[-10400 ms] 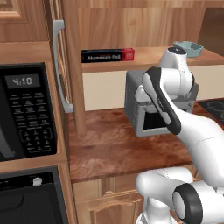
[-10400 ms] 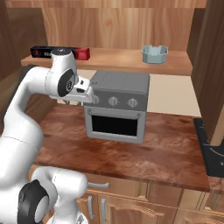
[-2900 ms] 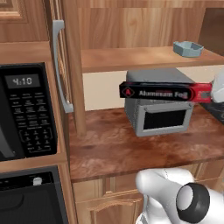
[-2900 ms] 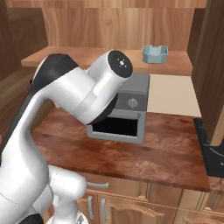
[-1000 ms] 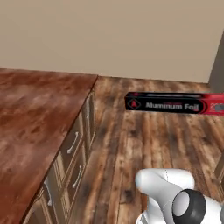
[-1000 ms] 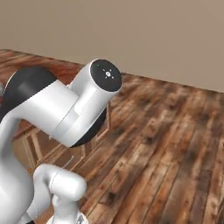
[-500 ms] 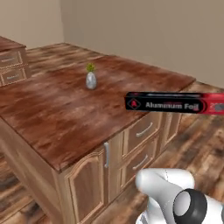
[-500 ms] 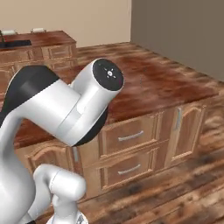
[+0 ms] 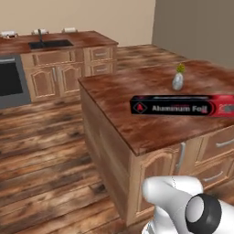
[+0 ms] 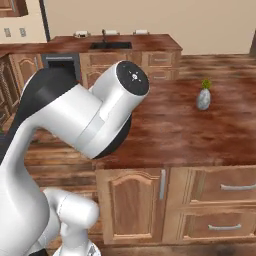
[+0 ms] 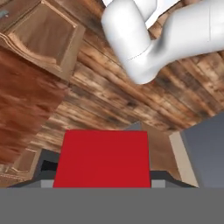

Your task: Retrieve the tupperware and aluminum foil from the cabinet and place them on the dining counter near the plate with mushroom and sweet potato to prepare for storing leftovers.

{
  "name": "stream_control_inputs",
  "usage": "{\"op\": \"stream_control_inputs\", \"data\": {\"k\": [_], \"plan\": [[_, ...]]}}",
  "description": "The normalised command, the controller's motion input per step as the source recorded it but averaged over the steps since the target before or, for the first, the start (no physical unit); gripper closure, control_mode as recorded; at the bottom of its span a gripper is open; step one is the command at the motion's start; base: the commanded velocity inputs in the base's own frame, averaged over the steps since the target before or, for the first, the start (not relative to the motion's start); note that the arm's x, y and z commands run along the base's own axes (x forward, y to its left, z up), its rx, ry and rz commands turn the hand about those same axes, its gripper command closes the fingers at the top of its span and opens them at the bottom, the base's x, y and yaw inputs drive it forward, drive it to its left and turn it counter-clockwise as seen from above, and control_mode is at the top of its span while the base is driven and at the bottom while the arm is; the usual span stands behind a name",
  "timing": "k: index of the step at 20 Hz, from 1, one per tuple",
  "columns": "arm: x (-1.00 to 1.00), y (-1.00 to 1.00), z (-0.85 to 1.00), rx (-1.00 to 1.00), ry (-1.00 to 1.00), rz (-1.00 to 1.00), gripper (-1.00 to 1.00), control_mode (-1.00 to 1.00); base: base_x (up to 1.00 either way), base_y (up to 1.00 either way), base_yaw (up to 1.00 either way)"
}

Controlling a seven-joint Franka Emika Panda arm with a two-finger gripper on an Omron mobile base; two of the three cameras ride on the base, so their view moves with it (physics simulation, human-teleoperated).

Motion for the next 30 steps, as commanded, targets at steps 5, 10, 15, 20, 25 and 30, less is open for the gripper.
{"op": "stream_control_inputs", "data": {"k": [5, 10, 15, 20, 25, 30], "plan": [[0.00, 0.00, 0.00, 0.00, 0.00, 0.00, 1.00, 1.00, 0.00, 1.00, 0.25], [0.00, 0.00, 0.00, 0.00, 0.00, 0.00, 1.00, 1.00, 0.31, 1.00, 0.12], [0.00, 0.00, 0.00, 0.00, 0.00, 0.00, 1.00, 1.00, 1.00, 1.00, 0.00], [0.00, 0.00, 0.00, 0.00, 0.00, 0.00, 1.00, 1.00, 1.00, 1.00, -0.04], [0.00, 0.00, 0.00, 0.00, 0.00, 0.00, 1.00, 1.00, 1.00, 0.83, -0.08], [0.00, 0.00, 0.00, 0.00, 0.00, 0.00, 1.00, 1.00, 1.00, 0.52, -0.09]]}}
